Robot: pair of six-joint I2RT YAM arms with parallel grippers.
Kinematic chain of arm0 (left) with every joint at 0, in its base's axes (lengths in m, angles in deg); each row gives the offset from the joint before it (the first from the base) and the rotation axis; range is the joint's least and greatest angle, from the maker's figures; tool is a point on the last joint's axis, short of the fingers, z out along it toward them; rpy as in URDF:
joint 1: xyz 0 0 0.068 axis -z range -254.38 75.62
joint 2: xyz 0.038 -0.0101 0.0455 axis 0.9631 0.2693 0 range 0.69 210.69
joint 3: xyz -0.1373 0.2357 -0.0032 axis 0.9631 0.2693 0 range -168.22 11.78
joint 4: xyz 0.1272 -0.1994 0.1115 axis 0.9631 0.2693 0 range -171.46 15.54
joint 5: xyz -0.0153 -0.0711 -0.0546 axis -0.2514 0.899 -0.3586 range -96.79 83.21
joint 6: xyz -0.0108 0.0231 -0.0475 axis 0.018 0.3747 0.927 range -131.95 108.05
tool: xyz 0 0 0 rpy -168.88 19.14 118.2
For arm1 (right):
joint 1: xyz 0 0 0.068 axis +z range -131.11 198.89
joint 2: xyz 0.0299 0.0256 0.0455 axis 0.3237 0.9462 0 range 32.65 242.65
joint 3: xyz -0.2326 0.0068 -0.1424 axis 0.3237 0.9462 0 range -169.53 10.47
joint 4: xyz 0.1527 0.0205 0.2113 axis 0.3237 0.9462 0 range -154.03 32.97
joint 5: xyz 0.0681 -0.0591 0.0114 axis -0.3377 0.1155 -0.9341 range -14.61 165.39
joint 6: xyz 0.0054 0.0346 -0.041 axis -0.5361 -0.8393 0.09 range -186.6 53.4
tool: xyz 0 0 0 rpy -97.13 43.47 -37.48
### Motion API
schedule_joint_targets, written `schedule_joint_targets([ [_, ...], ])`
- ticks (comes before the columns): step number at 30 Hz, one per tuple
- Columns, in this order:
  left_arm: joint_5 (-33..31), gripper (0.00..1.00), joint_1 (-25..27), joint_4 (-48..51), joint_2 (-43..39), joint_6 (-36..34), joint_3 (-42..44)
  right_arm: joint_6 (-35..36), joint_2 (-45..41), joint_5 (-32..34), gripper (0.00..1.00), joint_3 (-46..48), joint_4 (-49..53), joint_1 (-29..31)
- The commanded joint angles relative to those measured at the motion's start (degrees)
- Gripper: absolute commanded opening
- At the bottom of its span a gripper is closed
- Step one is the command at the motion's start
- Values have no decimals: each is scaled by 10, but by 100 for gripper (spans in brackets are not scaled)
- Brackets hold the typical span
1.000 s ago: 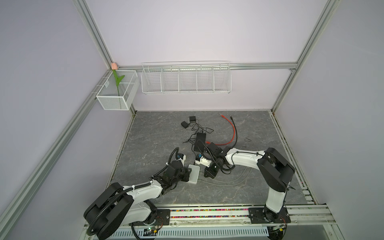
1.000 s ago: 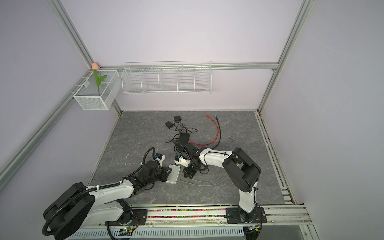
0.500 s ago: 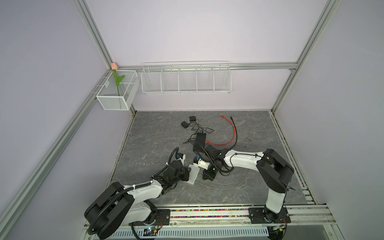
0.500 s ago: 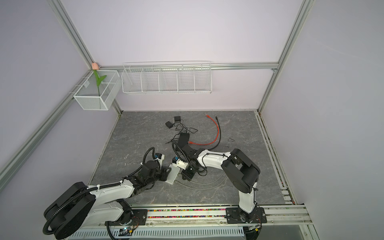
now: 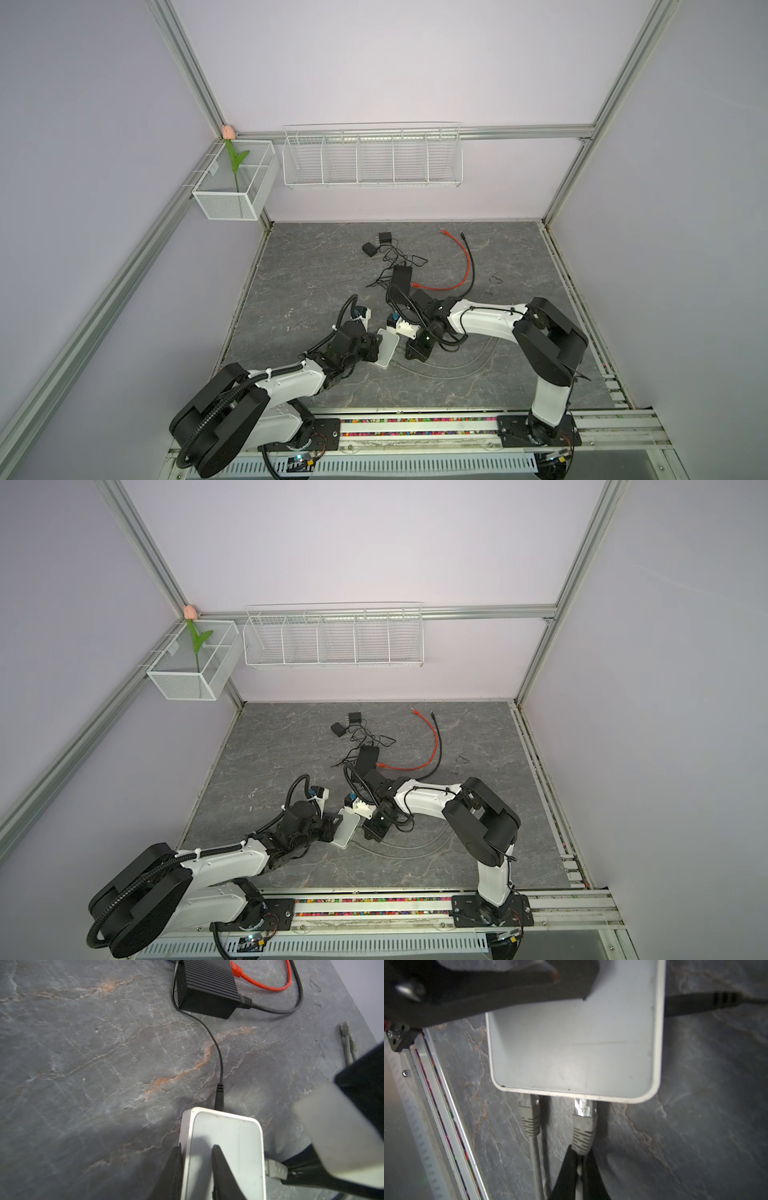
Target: Insert the plug into the switch port
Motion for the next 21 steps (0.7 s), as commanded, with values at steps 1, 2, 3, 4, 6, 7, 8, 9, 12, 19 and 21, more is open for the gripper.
schedule_joint_targets([
  [1, 241, 23, 54, -39, 8, 11, 3, 1, 13, -10, 7, -49, -295, 15],
  [2, 241, 23, 54, -39, 6, 11, 4, 1, 11, -10, 7, -47, -297, 14],
  [3, 241, 23, 54, -40, 5, 11, 5, 0, 10, -11, 7, -45, -299, 14],
  [4, 241, 23, 54, -40, 4, 11, 6, 0, 9, -14, 7, -43, -301, 15],
  [6, 241, 23, 54, -41, 5, 11, 7, -2, 8, -17, 7, -40, -306, 14],
  [7, 241, 23, 54, -42, 5, 11, 7, -3, 9, -18, 7, -40, -308, 14],
  [8, 242, 23, 54, -43, 8, 11, 7, -4, 10, -20, 7, -40, -310, 16],
  [9, 244, 23, 53, -46, 8, 12, 7, -6, 12, -22, 7, -41, -311, 15],
  [12, 245, 22, 54, -50, 12, 13, 8, -11, 18, -28, 7, -46, -317, 16],
  [19, 244, 22, 54, -52, 9, 14, 12, -11, 22, -28, 7, -53, -320, 16],
  [21, 246, 22, 54, -55, 12, 14, 11, -9, 23, -28, 7, -54, -322, 15],
])
